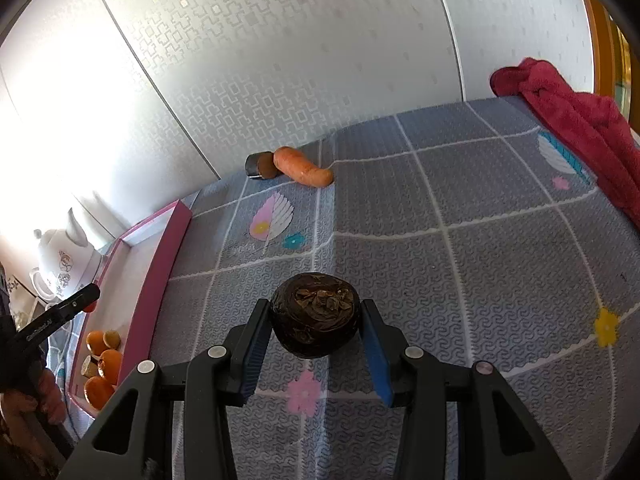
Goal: Organize fruits
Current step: 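Lower the cherry tomato into the pink tray and open the left tool, then lower the dark round fruit into the pink tray and open the right tool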
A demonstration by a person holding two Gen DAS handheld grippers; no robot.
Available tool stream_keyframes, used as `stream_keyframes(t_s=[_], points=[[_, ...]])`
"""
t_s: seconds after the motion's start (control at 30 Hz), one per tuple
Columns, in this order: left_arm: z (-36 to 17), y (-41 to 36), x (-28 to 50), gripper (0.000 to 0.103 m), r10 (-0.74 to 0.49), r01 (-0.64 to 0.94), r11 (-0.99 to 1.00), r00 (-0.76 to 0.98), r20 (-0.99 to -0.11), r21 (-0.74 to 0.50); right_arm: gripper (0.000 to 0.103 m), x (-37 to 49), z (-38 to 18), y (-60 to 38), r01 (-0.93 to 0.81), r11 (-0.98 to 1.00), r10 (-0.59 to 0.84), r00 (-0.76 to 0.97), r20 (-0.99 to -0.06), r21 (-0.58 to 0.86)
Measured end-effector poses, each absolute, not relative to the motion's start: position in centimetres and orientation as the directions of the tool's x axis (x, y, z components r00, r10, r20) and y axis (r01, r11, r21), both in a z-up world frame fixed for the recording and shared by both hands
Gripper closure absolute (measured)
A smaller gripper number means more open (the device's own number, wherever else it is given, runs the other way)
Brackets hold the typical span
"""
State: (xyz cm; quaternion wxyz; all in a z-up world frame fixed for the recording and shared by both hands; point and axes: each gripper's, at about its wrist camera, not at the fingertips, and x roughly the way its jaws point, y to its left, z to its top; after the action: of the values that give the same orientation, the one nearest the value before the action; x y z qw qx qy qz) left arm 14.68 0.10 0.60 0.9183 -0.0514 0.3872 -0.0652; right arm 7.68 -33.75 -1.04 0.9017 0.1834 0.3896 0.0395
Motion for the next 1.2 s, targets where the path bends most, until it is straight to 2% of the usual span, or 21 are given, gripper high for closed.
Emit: stream_keyframes(t_s=[0.4, 0.67, 0.83, 0.93, 1.03, 1.1, 1.2], points=[[-1.6, 5.9, 14.3, 0.073, -0.112, 0.016, 0.991, 0.665, -0.738, -0.136, 0.058, 5.7, -0.7, -32.0, 0.059, 0.957, 0.149, 0.738, -0.659, 0.283], [-2.3, 7.8, 13.1, 0.073, -0.185, 0.035, 0.976, 0.647, -0.74, -0.213, 0.058, 4.9, -1.5, -30.4, 0.049, 0.954, 0.172, 0.721, -0.672, 0.296], [-1.8, 7.8, 11.8, 0.053, -0.259, 0.088, 0.96, 0.639, -0.724, -0.266, 0.058, 4.5, -1.8, -28.3, 0.017, 0.958, 0.19, 0.709, -0.679, 0.286], [-1.0, 8.1, 10.4, 0.033, -0.263, 0.1, 0.96, 0.651, -0.712, -0.263, 0.058, 4.3, -1.6, -26.9, -0.012, 0.961, 0.205, 0.704, -0.68, 0.277], [-0.2, 8.5, 8.9, 0.027, -0.288, 0.11, 0.95, 0.669, -0.685, -0.292, 0.058, 4.4, -1.2, -25.3, -0.049, 0.959, 0.231, 0.701, -0.675, 0.278], [-0.1, 9.1, 7.9, 0.02, -0.261, 0.084, 0.956, 0.682, -0.683, -0.281, 0.058, 4.5, -0.9, -24.1, -0.073, 0.958, 0.248, 0.7, -0.67, 0.278], [-0.3, 10.3, 7.0, 0.02, -0.268, 0.04, 0.943, 0.684, -0.678, -0.331, 0.058, 4.9, -0.6, -22.0, -0.121, 0.954, 0.28, 0.685, -0.673, 0.274]])
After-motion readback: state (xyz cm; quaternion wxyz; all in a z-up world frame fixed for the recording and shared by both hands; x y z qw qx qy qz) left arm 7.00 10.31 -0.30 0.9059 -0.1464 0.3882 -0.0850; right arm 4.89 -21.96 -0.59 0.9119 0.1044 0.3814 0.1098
